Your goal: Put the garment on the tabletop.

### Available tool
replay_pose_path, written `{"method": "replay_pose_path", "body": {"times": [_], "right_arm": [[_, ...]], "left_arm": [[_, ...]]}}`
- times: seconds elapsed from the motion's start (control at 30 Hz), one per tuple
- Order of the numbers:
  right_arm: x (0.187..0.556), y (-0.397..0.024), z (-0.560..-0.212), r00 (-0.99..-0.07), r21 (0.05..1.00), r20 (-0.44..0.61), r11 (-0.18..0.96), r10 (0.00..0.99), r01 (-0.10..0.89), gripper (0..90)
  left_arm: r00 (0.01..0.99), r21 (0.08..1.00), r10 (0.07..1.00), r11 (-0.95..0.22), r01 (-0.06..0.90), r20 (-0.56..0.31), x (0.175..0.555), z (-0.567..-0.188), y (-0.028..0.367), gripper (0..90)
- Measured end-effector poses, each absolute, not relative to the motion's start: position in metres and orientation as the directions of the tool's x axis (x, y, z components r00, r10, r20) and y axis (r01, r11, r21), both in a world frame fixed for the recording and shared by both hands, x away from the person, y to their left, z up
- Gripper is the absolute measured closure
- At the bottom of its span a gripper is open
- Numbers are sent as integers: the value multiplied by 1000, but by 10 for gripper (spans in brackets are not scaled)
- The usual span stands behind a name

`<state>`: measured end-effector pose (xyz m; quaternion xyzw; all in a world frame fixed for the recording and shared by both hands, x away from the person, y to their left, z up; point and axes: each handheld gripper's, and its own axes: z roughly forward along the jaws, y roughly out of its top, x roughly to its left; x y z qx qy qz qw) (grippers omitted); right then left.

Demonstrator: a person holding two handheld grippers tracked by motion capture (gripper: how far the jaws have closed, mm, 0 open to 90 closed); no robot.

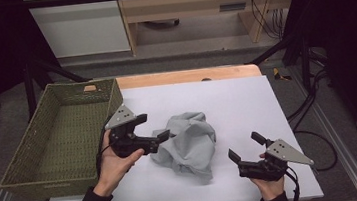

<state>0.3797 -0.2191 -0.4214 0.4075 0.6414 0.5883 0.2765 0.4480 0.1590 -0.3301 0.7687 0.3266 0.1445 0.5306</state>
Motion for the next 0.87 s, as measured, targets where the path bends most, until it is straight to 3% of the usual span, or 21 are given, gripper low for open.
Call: {"method": "replay_pose_path", "body": {"times": [0.17, 0.87], "right_arm": [[380, -219, -421, -515, 980, 127, -26, 847, 199, 25], [377, -223, -421, -519, 979, 136, -36, 844, 199, 19]], "left_arm": [[719, 914, 689, -229, 336, -92, 433, -347, 176, 58], [654, 940, 746, -119, 319, -128, 391, -378, 231, 50]]}}
